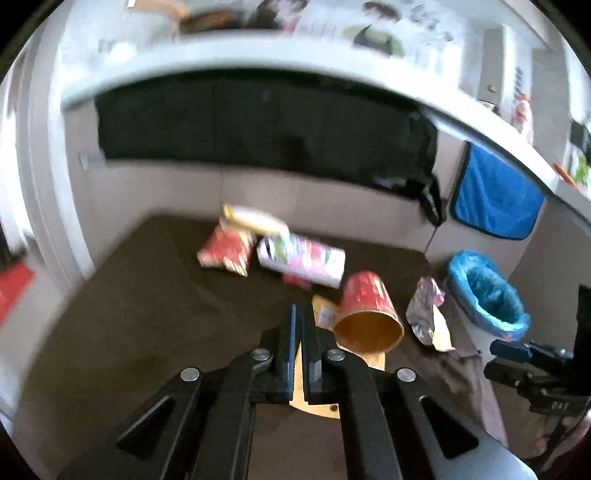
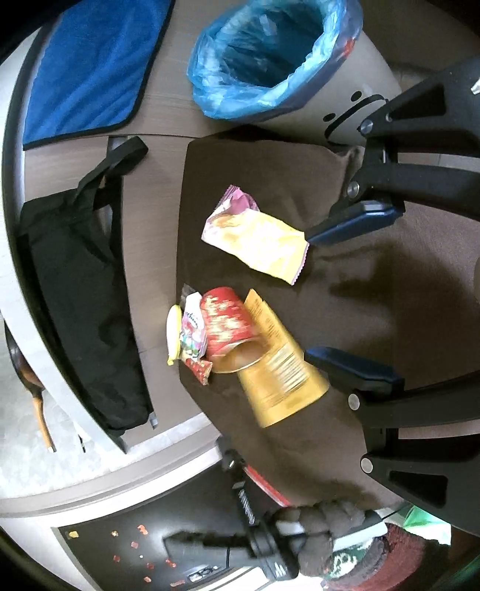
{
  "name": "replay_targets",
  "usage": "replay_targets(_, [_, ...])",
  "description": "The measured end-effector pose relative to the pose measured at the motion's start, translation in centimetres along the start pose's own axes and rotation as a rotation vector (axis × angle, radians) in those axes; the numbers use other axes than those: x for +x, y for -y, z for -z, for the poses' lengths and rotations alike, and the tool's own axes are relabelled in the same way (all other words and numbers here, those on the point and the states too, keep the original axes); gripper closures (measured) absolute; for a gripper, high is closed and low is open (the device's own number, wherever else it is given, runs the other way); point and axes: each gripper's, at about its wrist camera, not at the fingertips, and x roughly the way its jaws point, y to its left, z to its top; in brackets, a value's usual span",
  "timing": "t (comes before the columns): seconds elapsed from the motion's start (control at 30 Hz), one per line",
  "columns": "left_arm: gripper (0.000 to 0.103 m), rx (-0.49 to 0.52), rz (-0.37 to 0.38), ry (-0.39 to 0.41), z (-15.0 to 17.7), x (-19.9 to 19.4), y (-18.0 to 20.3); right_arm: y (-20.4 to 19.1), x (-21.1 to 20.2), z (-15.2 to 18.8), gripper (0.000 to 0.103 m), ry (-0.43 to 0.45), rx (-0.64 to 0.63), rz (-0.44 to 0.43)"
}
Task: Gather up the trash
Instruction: 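Grasp the yellow tube with the left tool, lifting it off the table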
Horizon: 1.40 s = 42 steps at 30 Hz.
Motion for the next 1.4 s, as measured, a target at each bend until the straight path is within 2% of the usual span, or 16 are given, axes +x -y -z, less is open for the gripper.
replay_targets(0.1, [0.1,0.059,-0.001,0.014,0.3,-1.3,0.4,-0.4,-0.3,0.1,0.049,0.002,-0.006,0.0])
replay_targets(0.23, [0.095,-0.029,0.094,-0.054,2.1,-0.4,-1.2,-0.9,-0.6,0.3,0.049,-0.009,-0.021,-0.004])
replay_targets(0.3, [0.076,-0.098,0.143,-0.111,3.3,0.9,-2.1,-1.2,-0.4,0.5,0.048,-0.021,-0.034,-0.006])
replay_targets(0.33, [0.052,-0.132,0.164,-0.142,3.9,1.8,-2.4,-1.4,-0.4,0.6,0.048,-0.023,-0.038,-0.003])
replay_targets(0.37, [0.039,-0.157,0.176,-0.159,4.4,2.5,-2.5,-1.4,-0.3,0.7,0.048,-0.026,-0.041,-0.002])
replay_targets(0.43, [0.038,-0.21,0.196,-0.214,5.6,4.3,-2.9,-1.5,0.0,0.8,0.048,-0.033,-0.038,-0.005])
replay_targets(0.5, [0.038,-0.245,0.18,-0.26,6.4,5.8,-2.9,-1.3,0.2,0.9,0.048,-0.035,-0.033,-0.006])
replay_targets(0.57, [0.038,-0.249,0.145,-0.253,6.6,6.7,-2.4,-1.2,0.5,1.0,0.048,-0.04,-0.028,-0.004])
replay_targets(0.7, [0.036,-0.132,0.109,-0.281,5.9,8.3,0.3,-0.4,1.2,1.5,0.048,-0.056,-0.015,0.0])
replay_targets(0.83, [0.023,0.064,0.111,-0.332,6.3,9.3,4.0,0.7,1.7,1.8,0.048,-0.064,0.01,0.0])
replay_targets(0.93, [0.019,0.165,0.077,-0.36,6.5,10.0,5.9,1.6,2.1,2.1,0.048,-0.07,0.037,-0.008])
replay_targets(1.17, [0.005,0.173,0.019,-0.398,6.1,11.9,8.0,2.4,2.2,2.4,0.048,-0.058,0.054,-0.012])
replay_targets(1.3, [0.006,0.163,0.006,-0.396,5.7,12.7,8.3,3.2,1.6,2.5,0.048,-0.038,0.076,0.0])
replay_targets(1.4, [0.033,0.147,0.001,-0.347,5.5,12.2,8.1,4.0,1.2,2.4,0.048,-0.026,0.092,0.005])
